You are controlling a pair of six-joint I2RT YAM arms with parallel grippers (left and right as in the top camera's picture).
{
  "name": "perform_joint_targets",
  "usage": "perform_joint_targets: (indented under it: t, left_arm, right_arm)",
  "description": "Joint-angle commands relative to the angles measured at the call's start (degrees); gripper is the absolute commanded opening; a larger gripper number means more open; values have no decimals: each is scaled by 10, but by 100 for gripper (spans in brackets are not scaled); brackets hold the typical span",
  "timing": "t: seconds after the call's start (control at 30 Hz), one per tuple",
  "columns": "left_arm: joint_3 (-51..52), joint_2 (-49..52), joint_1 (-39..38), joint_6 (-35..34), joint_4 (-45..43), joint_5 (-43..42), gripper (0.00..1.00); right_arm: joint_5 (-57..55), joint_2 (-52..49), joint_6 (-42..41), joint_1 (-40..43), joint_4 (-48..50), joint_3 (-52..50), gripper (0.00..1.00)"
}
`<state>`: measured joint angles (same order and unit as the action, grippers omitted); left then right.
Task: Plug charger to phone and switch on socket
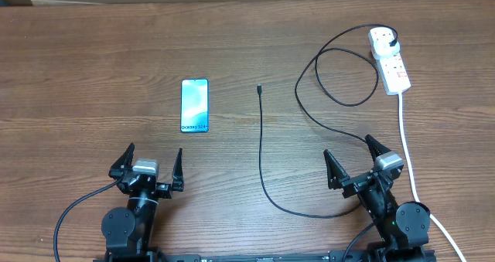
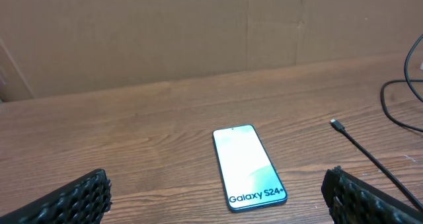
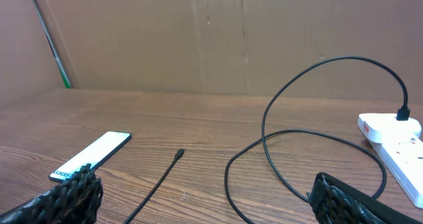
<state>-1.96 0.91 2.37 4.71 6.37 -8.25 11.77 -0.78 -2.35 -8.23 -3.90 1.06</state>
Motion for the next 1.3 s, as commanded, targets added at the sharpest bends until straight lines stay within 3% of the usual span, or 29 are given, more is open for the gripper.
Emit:
perform_joint_targets:
  t: [0.0,1.27]
  left_arm:
    - [5,-6,2,9,-2,8,100]
    - [-2,3,2,9,2,42,100]
  right_arm:
    - [-1,4,-2,3,4,-6,100]
    - [-1,4,-2,3,4,-6,100]
